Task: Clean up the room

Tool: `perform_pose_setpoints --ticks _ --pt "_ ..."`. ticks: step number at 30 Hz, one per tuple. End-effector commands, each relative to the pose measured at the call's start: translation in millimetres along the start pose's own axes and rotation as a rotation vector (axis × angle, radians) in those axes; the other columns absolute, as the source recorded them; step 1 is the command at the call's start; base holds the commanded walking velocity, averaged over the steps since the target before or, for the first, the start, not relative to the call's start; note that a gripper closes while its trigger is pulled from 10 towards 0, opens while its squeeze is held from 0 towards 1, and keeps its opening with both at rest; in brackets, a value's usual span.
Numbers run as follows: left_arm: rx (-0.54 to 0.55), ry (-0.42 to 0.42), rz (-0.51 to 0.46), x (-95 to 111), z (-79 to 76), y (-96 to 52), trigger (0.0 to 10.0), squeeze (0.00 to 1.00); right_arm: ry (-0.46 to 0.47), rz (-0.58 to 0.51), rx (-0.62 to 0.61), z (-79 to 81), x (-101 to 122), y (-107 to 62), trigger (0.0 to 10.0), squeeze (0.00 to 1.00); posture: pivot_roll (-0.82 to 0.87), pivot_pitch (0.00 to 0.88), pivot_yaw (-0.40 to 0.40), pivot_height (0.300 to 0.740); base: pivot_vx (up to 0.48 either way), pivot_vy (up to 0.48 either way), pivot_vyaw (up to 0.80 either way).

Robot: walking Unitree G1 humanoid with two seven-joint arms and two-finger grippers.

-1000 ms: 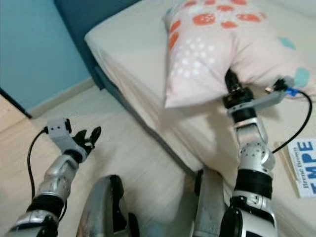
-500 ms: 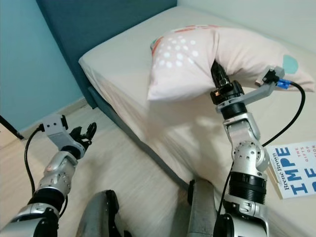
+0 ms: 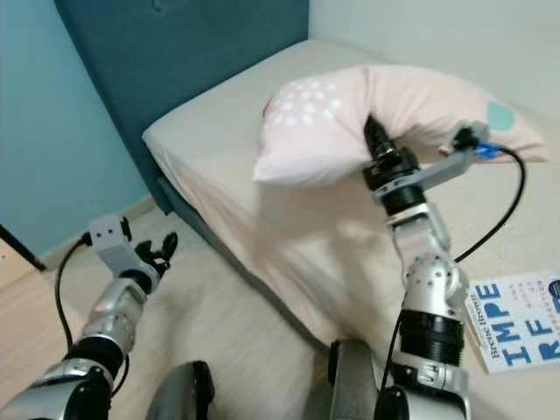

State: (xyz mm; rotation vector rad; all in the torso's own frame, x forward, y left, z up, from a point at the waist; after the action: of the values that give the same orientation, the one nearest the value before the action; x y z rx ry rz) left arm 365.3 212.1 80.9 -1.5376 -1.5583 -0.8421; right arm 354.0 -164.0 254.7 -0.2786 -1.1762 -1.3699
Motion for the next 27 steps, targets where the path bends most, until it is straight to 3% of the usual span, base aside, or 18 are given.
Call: perform_pose_setpoints --ticks 1,8,16,19,27 --pt "0.032 0.002 0.044 -13 4.9 -4.7 10.0 0.0 -0.007 0.027 0.013 6.4 -12 -5.9 0.0 0.0 -0.09 0.056 0.033 0.592 0.0 0.0 0.0" --pt "0.035 0.004 0.066 -21 5.5 -7.6 10.0 0.0 0.02 0.136 -0.089 -7.2 -48 -30.9 0.0 0.0 -0.09 0.054 0.033 0.622 0.0 0.0 0.0" --pt "0.03 0.004 0.081 -26 6.1 -9.7 10.0 0.0 0.017 0.183 -0.155 -16.0 -61 -49.7 0.0 0.0 -0.09 0.052 0.037 0.647 0.0 0.0 0.0" --pt "0.012 0.01 0.102 -34 0.3 -11.4 10.0 0.0 -0.006 0.257 -0.207 -23.8 -78 -74.3 0.0 0.0 -0.1 0.051 0.041 0.667 0.0 0.0 0.0" --pt "0.004 0.007 0.12 -41 -1.9 -14.2 10.0 0.0 -0.017 0.32 -0.227 -24.6 -96 -89.7 0.0 0.0 -0.1 0.045 0.041 0.712 0.0 0.0 0.0"
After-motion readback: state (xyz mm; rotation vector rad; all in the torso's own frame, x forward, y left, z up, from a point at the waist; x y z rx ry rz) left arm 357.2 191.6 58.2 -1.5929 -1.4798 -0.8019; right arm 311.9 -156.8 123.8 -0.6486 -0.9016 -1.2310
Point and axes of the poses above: a point about 5 cm out from each wrist's last joint towards the gripper, its own y axis pointing out of the wrist towards the gripper, its own x axis along the axis of the wrist's last joint, z = x × y, the point moved 2 cm from there along y, pointing out of the wrist towards the gripper, and after that the axes turned 10 degrees about -y, right-handed, at the moved point
